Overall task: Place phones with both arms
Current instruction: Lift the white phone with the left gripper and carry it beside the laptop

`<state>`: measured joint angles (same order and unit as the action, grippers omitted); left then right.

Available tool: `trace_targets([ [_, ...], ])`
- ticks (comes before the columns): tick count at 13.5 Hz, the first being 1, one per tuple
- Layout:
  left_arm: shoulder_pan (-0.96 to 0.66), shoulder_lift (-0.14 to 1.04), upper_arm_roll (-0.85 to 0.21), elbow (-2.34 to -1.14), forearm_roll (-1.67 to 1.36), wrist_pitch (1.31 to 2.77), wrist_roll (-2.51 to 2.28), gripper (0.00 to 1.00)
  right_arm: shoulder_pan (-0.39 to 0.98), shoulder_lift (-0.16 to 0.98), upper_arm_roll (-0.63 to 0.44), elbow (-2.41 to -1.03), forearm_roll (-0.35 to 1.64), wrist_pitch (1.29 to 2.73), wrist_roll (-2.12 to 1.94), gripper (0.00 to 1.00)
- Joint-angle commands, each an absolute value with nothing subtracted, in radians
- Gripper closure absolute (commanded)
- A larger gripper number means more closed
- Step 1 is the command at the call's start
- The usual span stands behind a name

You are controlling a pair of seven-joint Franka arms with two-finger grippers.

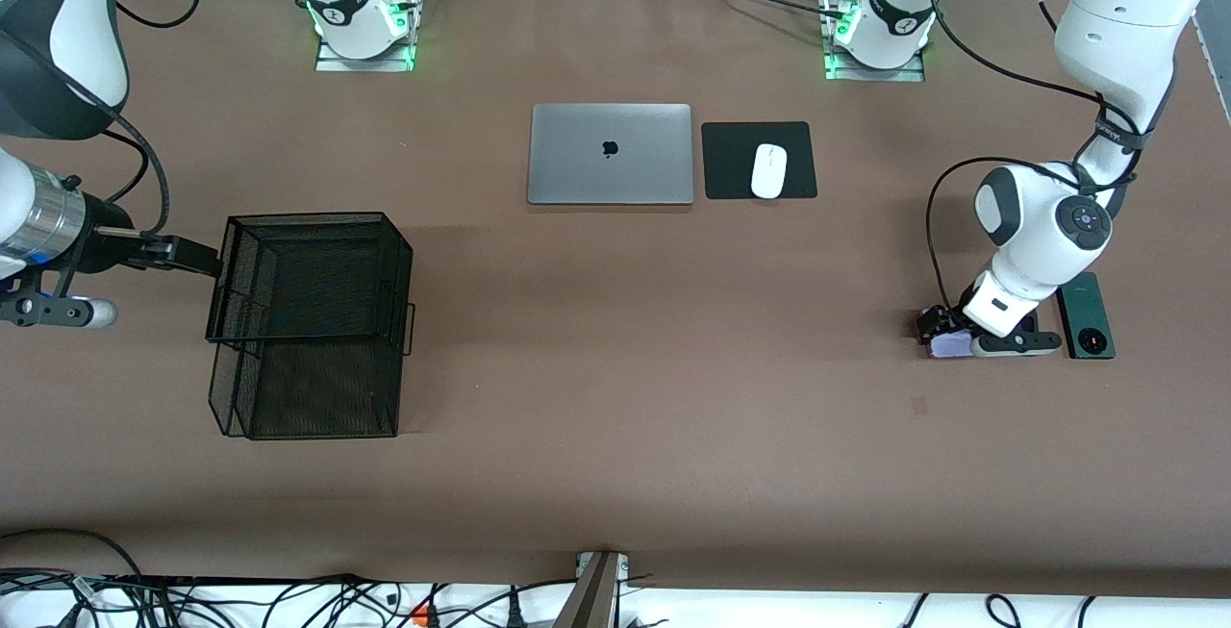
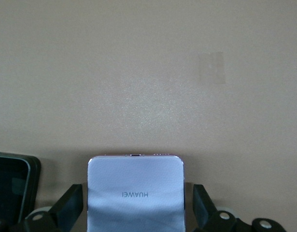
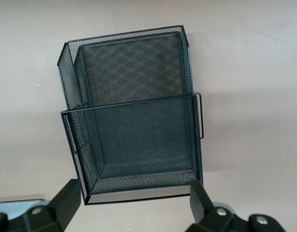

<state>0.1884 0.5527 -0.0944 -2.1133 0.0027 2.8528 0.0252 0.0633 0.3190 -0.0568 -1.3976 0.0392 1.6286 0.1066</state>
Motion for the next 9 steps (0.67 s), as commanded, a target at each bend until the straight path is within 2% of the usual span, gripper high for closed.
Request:
trace_targets([
  [1, 0.193, 0.571, -0.094, -2.109, 0.017, 2.879, 0.015, 0.00, 0.057, 0.304, -0.051, -1.397, 0.026, 1.612, 0.117, 0.00],
  [3, 0.195, 0.577, -0.094, -2.108, 0.017, 2.879, 0.014, 0.01, 0.057, 0.304, -0.051, -1.397, 0.026, 1.612, 0.117, 0.00],
  [4, 0.195, 0.578, -0.094, -2.108, 0.017, 2.881, 0.014, 0.06, 0.057, 0.304, -0.051, -1.397, 0.026, 1.612, 0.117, 0.00],
  [5, 0.196, 0.583, -0.094, -2.108, 0.017, 2.881, 0.009, 0.14, 0.057, 0.304, -0.051, -1.397, 0.026, 1.612, 0.117, 0.00],
  [7, 0.193, 0.584, -0.094, -2.099, 0.017, 2.878, -0.014, 0.56, 0.057, 0.304, -0.051, -1.397, 0.026, 1.612, 0.118, 0.00],
  [9, 0.187, 0.584, -0.094, -2.074, 0.017, 2.866, -0.014, 0.93, 0.057, 0.304, -0.051, -1.397, 0.026, 1.612, 0.118, 0.00],
])
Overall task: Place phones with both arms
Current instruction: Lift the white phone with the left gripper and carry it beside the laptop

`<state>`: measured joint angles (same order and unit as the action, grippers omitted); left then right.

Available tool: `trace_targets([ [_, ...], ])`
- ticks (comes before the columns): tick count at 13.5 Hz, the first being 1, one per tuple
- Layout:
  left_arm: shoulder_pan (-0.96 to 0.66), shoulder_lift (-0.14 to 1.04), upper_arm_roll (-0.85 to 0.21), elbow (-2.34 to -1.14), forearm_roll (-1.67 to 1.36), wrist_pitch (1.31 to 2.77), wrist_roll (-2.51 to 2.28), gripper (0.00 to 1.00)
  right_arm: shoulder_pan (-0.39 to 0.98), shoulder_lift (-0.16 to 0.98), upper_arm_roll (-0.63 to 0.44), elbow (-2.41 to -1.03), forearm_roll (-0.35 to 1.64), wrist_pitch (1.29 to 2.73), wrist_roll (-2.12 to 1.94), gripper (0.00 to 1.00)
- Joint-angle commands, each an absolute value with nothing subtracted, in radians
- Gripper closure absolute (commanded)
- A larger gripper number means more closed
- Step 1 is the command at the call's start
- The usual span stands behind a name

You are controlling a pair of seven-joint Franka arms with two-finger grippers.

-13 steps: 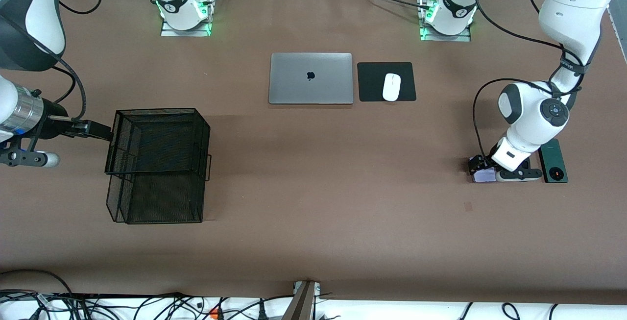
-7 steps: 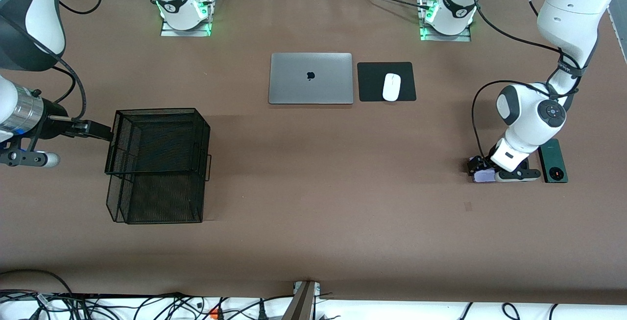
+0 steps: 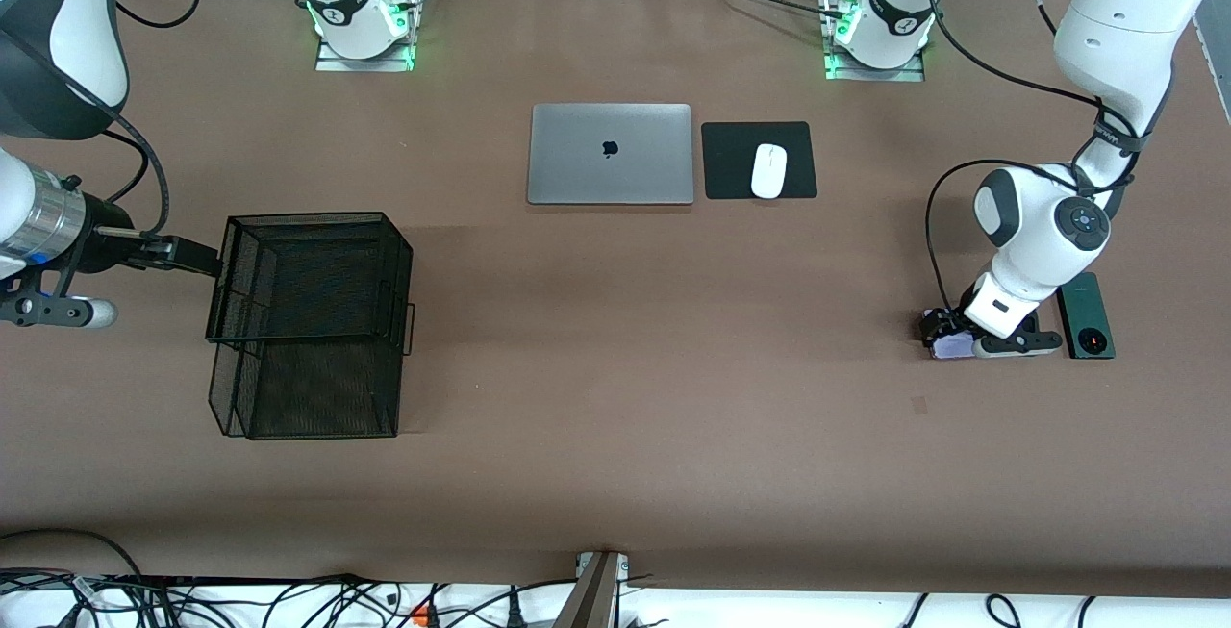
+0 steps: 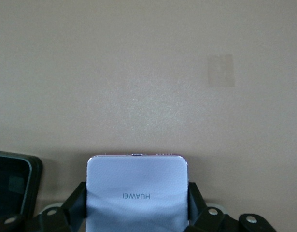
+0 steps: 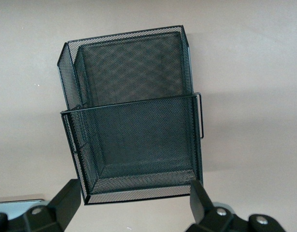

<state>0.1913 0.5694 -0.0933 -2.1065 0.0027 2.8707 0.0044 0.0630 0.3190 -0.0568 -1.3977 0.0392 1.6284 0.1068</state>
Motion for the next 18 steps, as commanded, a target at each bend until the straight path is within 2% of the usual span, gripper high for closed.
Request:
trace_targets([
  [1, 0.184, 0.583, -0.094, -2.057, 0.017, 2.852, -0.015, 1.00, 0.057, 0.304, -0.051, -1.397, 0.026, 1.612, 0.118, 0.00],
  [4, 0.158, 0.581, -0.103, -1.929, 0.017, 2.665, -0.035, 1.00, 0.057, 0.304, -0.051, -1.397, 0.026, 1.612, 0.118, 0.00],
  [7, 0.066, 0.586, -0.101, -1.775, 0.017, 2.492, -0.159, 1.00, 0.057, 0.304, -0.051, -1.397, 0.026, 1.614, 0.118, 0.00],
  [12, -0.191, 0.630, -0.094, -1.675, 0.017, 2.430, -0.564, 1.00, 0.057, 0.304, -0.051, -1.397, 0.026, 1.614, 0.118, 0.00],
  [15, -0.357, 0.724, -0.083, -1.486, 0.018, 2.265, -0.826, 1.00, 0.057, 0.304, -0.051, -1.397, 0.026, 1.614, 0.118, 0.00],
  [18, -0.494, 0.770, -0.060, -1.396, 0.043, 2.215, -1.017, 1.00, 0.057, 0.304, -0.051, -1.397, 0.026, 1.612, 0.118, 0.00],
])
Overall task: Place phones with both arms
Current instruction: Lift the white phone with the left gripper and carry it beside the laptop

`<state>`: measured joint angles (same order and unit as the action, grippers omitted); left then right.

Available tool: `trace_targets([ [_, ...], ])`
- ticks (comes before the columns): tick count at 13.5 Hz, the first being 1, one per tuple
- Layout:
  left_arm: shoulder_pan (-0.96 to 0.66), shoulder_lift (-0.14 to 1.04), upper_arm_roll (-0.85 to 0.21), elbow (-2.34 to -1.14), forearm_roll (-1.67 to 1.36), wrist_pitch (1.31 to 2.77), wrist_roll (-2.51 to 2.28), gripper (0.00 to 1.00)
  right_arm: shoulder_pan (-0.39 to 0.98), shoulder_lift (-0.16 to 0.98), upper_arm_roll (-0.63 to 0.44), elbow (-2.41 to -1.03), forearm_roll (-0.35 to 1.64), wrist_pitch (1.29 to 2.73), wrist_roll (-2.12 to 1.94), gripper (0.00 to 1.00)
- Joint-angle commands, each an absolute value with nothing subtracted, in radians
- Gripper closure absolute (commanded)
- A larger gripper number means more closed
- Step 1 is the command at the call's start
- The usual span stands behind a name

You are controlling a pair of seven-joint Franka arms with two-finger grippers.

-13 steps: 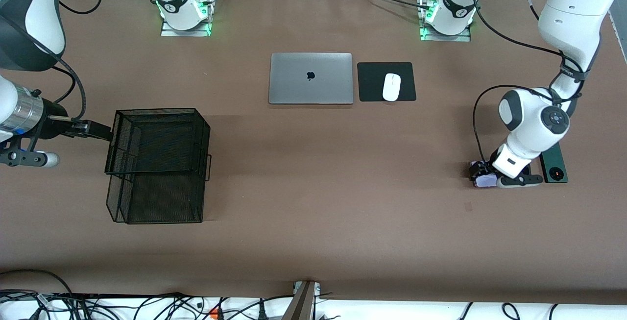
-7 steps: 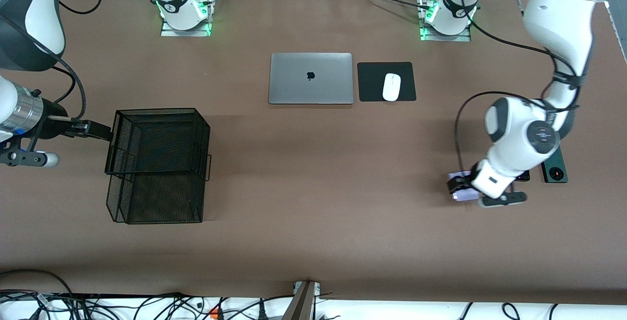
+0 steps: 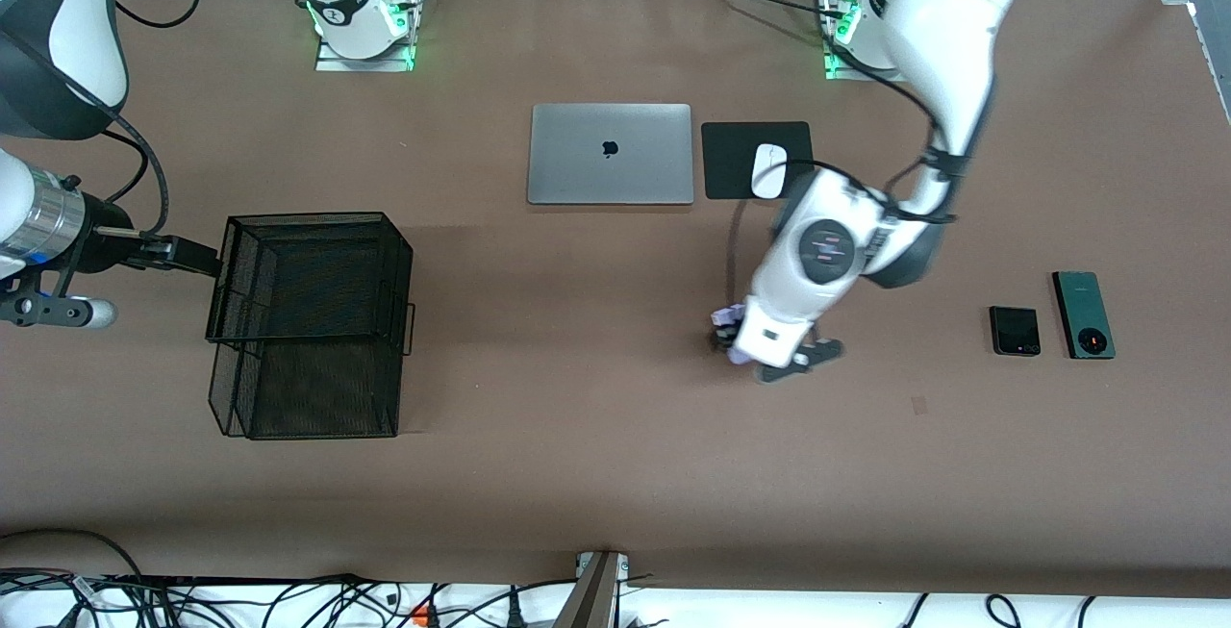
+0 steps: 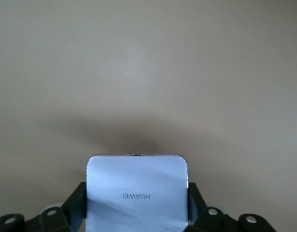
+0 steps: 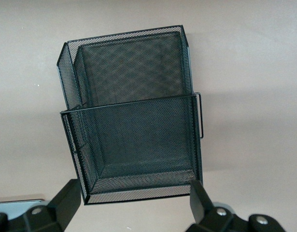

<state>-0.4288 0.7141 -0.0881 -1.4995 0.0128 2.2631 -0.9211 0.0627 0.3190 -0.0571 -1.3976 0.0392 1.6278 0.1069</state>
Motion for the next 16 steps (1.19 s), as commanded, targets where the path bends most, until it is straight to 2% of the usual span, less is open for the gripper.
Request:
trace_targets([
  [1, -0.526, 0.788, -0.058, -1.373, 0.044, 2.215, -1.043, 1.00, 0.057, 0.304, -0.051, -1.399, 0.026, 1.612, 0.118, 0.00],
  [3, -0.586, 0.863, -0.054, -1.269, 0.046, 2.217, -1.048, 1.00, 0.057, 0.304, -0.051, -1.397, 0.026, 1.612, 0.118, 0.00],
  [5, -0.700, 0.974, 0.021, -1.120, 0.045, 2.217, -1.046, 1.00, 0.057, 0.304, -0.051, -1.399, 0.026, 1.614, 0.117, 0.00],
  [6, -0.760, 1.003, 0.066, -1.088, 0.043, 2.218, -1.040, 1.00, 0.057, 0.304, -0.051, -1.399, 0.026, 1.612, 0.117, 0.00],
  [10, -0.873, 1.064, 0.110, -1.026, 0.057, 2.241, -0.985, 1.00, 0.057, 0.304, -0.051, -1.399, 0.026, 1.612, 0.117, 0.00],
  [11, -0.900, 1.087, 0.133, -1.019, 0.078, 2.296, -0.980, 1.00, 0.057, 0.304, -0.051, -1.399, 0.026, 1.612, 0.117, 0.00],
  [15, -0.914, 1.123, 0.156, -1.011, 0.080, 2.326, -0.976, 1.00, 0.057, 0.304, -0.052, -1.399, 0.026, 1.612, 0.118, 0.00],
  [16, -0.914, 1.123, 0.156, -1.011, 0.078, 2.326, -0.980, 0.85, 0.057, 0.304, -0.052, -1.399, 0.026, 1.612, 0.117, 0.00],
])
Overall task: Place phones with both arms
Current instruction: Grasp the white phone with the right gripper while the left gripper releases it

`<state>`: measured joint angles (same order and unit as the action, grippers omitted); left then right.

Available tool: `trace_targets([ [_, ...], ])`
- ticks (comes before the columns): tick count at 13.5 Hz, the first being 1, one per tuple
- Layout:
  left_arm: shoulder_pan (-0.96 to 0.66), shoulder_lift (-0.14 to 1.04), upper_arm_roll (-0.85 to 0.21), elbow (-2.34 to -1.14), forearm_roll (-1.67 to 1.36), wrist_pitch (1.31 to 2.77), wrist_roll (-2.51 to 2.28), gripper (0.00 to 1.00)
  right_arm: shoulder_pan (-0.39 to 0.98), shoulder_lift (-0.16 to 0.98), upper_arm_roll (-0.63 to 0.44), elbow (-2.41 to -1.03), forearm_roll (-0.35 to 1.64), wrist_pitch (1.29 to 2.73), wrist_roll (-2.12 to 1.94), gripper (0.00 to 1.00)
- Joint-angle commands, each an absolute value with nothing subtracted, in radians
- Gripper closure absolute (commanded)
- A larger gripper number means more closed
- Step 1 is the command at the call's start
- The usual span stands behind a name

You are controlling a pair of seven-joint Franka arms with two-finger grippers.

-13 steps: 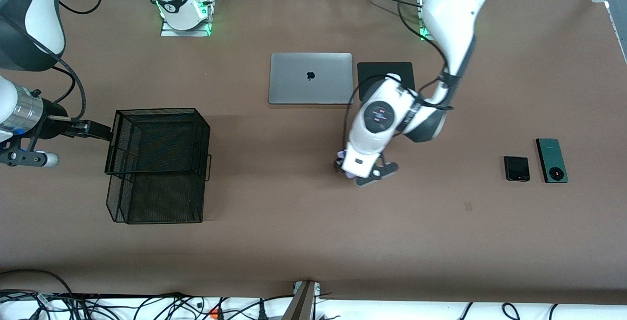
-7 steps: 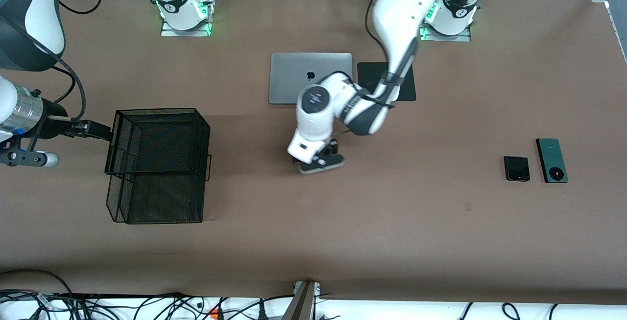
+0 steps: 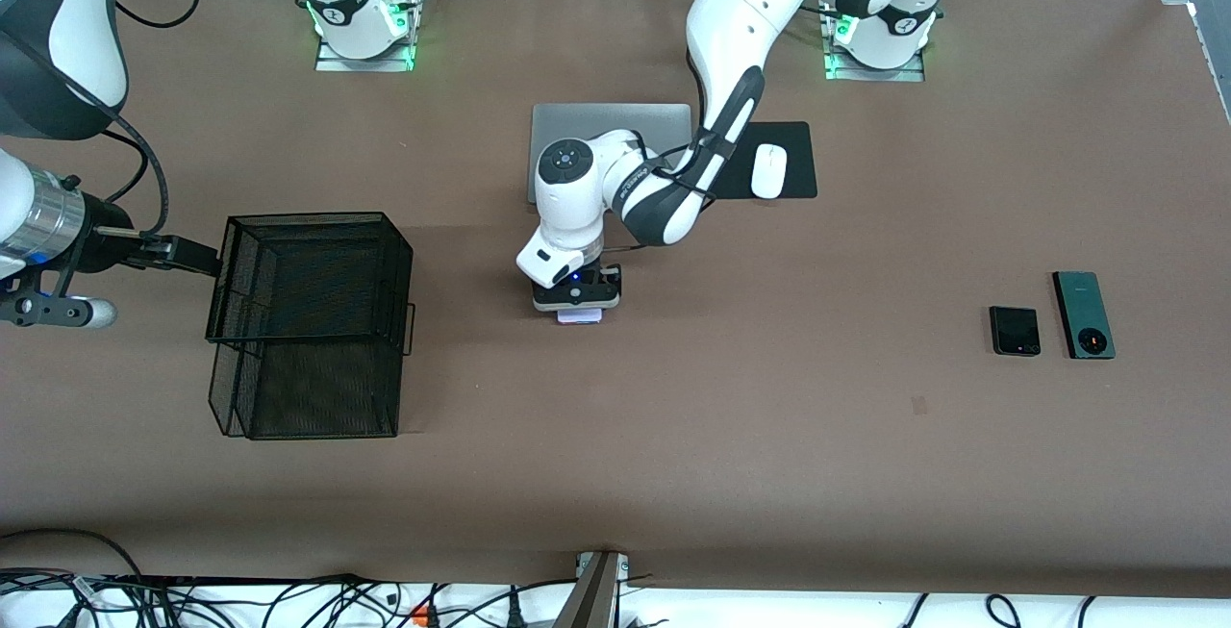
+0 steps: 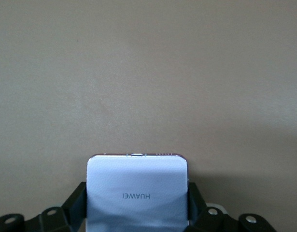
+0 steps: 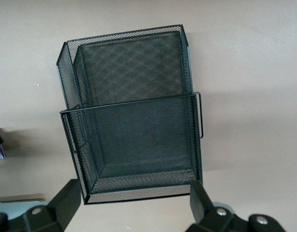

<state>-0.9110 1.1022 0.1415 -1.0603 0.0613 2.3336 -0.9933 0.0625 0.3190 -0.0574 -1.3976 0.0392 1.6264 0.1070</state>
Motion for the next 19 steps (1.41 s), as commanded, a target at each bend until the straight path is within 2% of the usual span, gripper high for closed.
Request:
trace_targets([
  [1, -0.914, 1.123, 0.156, -1.009, 0.078, 2.326, -0.982, 0.35, 0.057, 0.304, -0.052, -1.399, 0.026, 1.612, 0.118, 0.00],
  [2, -0.914, 1.123, 0.163, -1.009, 0.078, 2.326, -0.980, 0.00, 0.057, 0.304, -0.052, -1.399, 0.026, 1.612, 0.118, 0.00],
  [6, -0.894, 1.080, 0.176, -0.999, 0.072, 2.298, -0.974, 0.00, 0.055, 0.304, -0.052, -1.399, 0.025, 1.612, 0.117, 0.00],
  [9, -0.809, 0.962, 0.164, -1.061, 0.067, 2.165, -0.914, 0.00, 0.057, 0.304, -0.052, -1.397, 0.018, 1.617, 0.110, 0.00],
  [12, -0.744, 0.795, 0.167, -1.308, 0.072, 2.141, -0.855, 0.00, 0.080, 0.307, -0.037, -1.397, -0.022, 1.623, 0.117, 0.00],
  [15, -0.619, 0.623, 0.167, -1.530, 0.074, 2.145, -0.665, 0.00, 0.230, 0.359, -0.034, -1.356, -0.040, 1.640, 0.234, 0.00],
  [19, -0.427, 0.508, 0.169, -1.709, 0.083, 2.164, -0.412, 0.00, 0.417, 0.487, -0.032, -1.325, -0.011, 1.782, 0.478, 0.00],
])
